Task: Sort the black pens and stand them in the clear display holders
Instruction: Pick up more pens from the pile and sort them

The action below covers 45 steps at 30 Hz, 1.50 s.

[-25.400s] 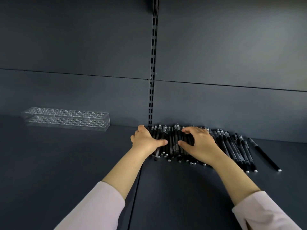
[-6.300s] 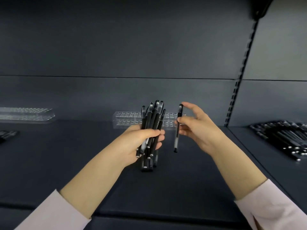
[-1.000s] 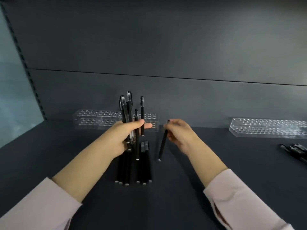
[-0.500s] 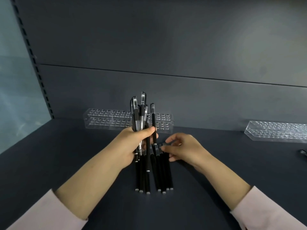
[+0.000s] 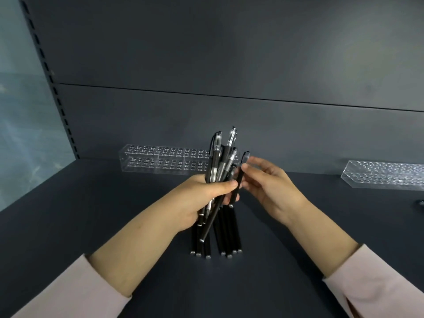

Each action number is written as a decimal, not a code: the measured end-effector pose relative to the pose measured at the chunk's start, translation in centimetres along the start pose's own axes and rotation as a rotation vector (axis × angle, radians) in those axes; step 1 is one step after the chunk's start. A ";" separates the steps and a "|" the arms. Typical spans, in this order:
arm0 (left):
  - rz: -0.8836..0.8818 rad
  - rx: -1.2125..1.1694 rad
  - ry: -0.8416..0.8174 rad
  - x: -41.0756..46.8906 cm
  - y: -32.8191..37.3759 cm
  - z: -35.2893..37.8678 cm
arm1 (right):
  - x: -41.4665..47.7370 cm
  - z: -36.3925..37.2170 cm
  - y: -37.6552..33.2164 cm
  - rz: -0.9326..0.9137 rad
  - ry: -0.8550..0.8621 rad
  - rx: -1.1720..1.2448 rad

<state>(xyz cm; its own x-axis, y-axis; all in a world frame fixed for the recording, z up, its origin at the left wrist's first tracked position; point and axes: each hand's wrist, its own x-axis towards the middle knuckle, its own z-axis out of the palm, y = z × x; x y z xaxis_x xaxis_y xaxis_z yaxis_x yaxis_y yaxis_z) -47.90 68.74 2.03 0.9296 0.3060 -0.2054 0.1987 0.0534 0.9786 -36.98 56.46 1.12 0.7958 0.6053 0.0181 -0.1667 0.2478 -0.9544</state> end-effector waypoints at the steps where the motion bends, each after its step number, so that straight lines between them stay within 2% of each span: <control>1: -0.001 -0.005 0.009 0.1 0.0 0.0 | 0.0 -0.1 -0.1 -0.003 0.032 0.051; 3: -0.001 -0.027 0.042 0.1 0.2 -0.1 | 0.2 -0.5 -0.6 -0.033 0.110 0.130; 5: -0.024 -0.095 0.074 0.1 0.4 -0.4 | 0.5 -1.1 -1.0 -0.054 0.160 0.109; 7: -0.052 -0.174 0.105 0.0 0.6 -0.8 | 0.6 -1.7 -1.4 0.002 0.124 -0.099; 10: -0.097 -0.297 0.140 0.1 0.9 -1.4 | 0.1 -1.9 -1.1 0.149 -0.020 -0.446; 13: -0.134 -0.347 0.133 0.0 1.0 -1.7 | -0.4 -1.5 -0.2 0.155 -0.091 -0.743; 15: -0.139 -0.358 0.126 -0.1 0.9 -1.7 | -0.4 -1.4 0.3 0.135 -0.097 -0.853; 18: -0.119 -0.343 0.131 -0.1 0.8 -1.7 | -0.4 -1.2 0.6 0.156 -0.118 -0.770; 22: -0.120 -0.198 0.098 -0.4 0.9 -1.9 | -0.5 -1.2 0.6 0.161 -0.106 -0.726; 26: -0.103 -0.123 0.061 -0.5 0.7 -1.7 | -0.3 -1.1 0.5 0.013 -0.031 -0.719; 28: -0.082 -0.136 0.047 -0.5 0.7 -1.3 | -0.2 -0.9 0.3 -0.033 -0.029 -0.584; 32: -0.071 -0.158 0.036 -0.4 0.4 -0.7 | -0.4 -0.6 0.0 0.000 -0.067 -0.272; 40: -0.050 -0.160 0.010 -0.3 0.1 -0.2 | 0.1 -0.7 0.0 0.004 -0.080 -0.054; 42: -0.057 -0.174 0.049 -0.1 0.0 -0.3 | 0.4 -1.0 -0.4 -0.029 -0.043 0.022; 45: -0.057 -0.322 0.070 0.1 0.1 -0.4 | 1.0 -2.2 -1.5 -0.070 0.078 0.121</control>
<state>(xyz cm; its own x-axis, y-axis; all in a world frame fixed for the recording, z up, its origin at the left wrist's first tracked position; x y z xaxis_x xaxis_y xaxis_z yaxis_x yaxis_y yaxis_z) -47.94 69.15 2.08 0.8942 0.3576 -0.2691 0.1306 0.3667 0.9211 -34.68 55.02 1.94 0.8498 0.5241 0.0558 -0.1746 0.3798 -0.9084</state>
